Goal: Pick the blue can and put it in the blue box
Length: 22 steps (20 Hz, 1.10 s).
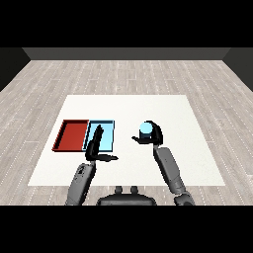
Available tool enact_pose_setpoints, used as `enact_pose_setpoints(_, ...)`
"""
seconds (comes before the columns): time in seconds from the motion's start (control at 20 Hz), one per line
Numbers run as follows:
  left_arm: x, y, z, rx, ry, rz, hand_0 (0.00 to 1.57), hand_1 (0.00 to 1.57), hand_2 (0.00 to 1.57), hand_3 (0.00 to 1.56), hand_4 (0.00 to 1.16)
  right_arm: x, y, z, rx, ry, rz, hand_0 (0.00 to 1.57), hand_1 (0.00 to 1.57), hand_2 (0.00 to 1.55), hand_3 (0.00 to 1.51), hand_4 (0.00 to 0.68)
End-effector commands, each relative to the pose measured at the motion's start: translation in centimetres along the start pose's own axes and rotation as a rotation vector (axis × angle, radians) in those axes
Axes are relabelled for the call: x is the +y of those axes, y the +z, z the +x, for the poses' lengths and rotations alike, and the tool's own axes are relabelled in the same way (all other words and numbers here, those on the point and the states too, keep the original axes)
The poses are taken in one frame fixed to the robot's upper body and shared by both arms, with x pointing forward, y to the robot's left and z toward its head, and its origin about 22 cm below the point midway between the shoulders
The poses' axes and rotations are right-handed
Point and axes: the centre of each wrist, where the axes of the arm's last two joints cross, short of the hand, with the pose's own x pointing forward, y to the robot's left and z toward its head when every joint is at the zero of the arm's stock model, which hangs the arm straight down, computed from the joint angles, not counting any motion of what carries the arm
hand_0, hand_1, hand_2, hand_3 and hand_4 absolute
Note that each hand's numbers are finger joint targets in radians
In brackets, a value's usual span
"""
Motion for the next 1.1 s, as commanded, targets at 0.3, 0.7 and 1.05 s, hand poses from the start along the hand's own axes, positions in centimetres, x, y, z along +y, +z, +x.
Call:
enact_pose_setpoints(0.3, -4.1, -2.9, 0.7, 0.009, 0.072, -0.062, 0.00, 0.00, 0.00, 0.00, 0.00, 3.0, -1.9, 1.2, -0.024, 0.006, 0.032, 1.44, 1.44, 1.47, 1.38, 0.566)
enact_pose_setpoints(0.7, -4.6, -3.3, -1.7, 0.039, 0.045, -0.082, 0.00, 0.00, 0.00, 0.00, 0.00, 4.9, -0.4, 1.7, -0.042, -0.028, 0.078, 1.46, 1.46, 1.47, 1.37, 0.551)
enact_pose_setpoints(1.05, -7.0, -3.2, -2.2, 0.084, 0.045, -0.081, 0.00, 0.00, 0.00, 0.00, 0.00, 3.8, -1.2, 3.1, -0.049, -0.053, 0.095, 1.43, 1.43, 1.46, 1.37, 0.559)
